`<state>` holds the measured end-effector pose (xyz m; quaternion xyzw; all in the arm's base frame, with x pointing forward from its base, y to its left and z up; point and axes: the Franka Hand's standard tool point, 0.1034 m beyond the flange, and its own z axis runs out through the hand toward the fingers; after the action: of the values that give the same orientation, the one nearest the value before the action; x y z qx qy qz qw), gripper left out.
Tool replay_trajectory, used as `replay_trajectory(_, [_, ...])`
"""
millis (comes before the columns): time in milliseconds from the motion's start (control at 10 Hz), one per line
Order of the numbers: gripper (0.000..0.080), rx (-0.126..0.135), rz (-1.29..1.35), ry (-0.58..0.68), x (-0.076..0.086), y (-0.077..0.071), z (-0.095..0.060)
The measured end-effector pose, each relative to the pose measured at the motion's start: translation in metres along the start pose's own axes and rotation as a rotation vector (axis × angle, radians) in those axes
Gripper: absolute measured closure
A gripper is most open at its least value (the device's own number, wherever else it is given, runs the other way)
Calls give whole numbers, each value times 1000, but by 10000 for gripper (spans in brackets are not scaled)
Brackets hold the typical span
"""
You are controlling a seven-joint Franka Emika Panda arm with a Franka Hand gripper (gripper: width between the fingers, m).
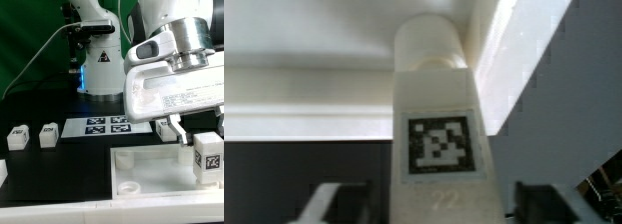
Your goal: Assemble one leg
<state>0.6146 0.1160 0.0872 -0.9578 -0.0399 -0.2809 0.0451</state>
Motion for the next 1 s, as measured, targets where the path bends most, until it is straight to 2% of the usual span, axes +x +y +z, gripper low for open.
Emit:
replay_trajectory(100, [263, 0, 0, 0, 0, 0, 0])
replay_trajectory(200, [263, 0, -1, 0, 0, 0, 0])
replay_trajectory(300, [173, 0, -1, 0, 0, 0, 0])
replay_trajectory(1000, [150, 0, -2, 0, 0, 0, 0])
